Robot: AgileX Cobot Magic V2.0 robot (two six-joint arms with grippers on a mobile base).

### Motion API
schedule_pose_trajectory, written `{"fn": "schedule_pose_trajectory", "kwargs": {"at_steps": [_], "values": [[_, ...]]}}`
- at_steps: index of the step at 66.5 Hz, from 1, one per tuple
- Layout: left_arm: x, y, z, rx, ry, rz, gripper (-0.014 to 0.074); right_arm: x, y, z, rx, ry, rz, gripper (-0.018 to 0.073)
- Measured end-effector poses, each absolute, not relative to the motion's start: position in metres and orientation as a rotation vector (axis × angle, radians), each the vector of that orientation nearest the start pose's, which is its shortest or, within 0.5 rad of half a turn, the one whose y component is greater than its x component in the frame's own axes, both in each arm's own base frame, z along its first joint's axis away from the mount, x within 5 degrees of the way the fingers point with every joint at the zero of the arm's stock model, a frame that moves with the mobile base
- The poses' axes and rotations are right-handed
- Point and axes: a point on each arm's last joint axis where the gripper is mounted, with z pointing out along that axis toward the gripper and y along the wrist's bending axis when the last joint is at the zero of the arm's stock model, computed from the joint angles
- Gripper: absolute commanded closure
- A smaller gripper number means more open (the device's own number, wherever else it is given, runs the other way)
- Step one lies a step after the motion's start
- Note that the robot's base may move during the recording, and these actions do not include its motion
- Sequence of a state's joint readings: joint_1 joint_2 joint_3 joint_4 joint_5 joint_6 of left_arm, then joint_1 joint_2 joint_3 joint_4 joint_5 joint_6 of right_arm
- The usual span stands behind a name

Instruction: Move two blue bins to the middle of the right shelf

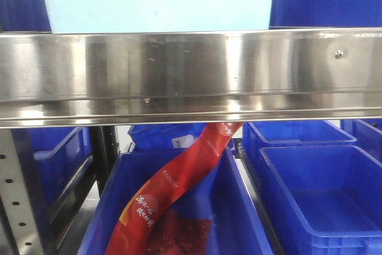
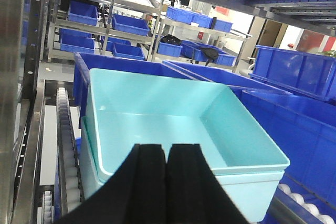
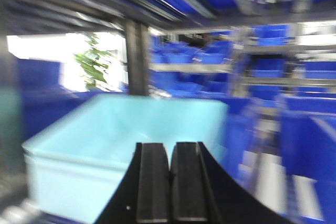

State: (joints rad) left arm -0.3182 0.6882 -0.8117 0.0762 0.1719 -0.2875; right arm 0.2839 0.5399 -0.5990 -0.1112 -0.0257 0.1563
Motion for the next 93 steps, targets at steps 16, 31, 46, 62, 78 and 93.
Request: {"fn": "schedule_pose_trajectory", "kwargs": {"at_steps": [16, 31, 46, 62, 78, 93], "values": [[0.131, -0.042, 0.410, 0.071, 1.538, -0.413, 0.0707, 0.092, 0.003, 0.301, -0.102, 1.501, -0.052, 0.0725], [0.131, -0.042, 0.410, 0.071, 1.538, -0.413, 0.0707, 0.068, -0.005, 0.243, -0.022, 1.518, -0.147, 0.0725], [0.131, -0.042, 0.410, 0.071, 1.538, -0.413, 0.0707, 0.057, -0.005, 0.211, 0.022, 1.517, -0.108, 0.0725], [0.131, -0.042, 0.410, 0.071, 1.536, -0.413, 0.0707, 0.056, -0.005, 0.203, 0.033, 1.600, -0.101, 0.0725], [0.131, -0.042, 0.411, 0.071, 1.532, -0.414, 0.0707, 0.056, -0.005, 0.202, 0.034, 1.607, -0.101, 0.0725], [0.131, -0.042, 0.411, 0.071, 1.532, -0.414, 0.0707, 0.056, -0.005, 0.202, 0.034, 1.607, -0.101, 0.0725]]}}
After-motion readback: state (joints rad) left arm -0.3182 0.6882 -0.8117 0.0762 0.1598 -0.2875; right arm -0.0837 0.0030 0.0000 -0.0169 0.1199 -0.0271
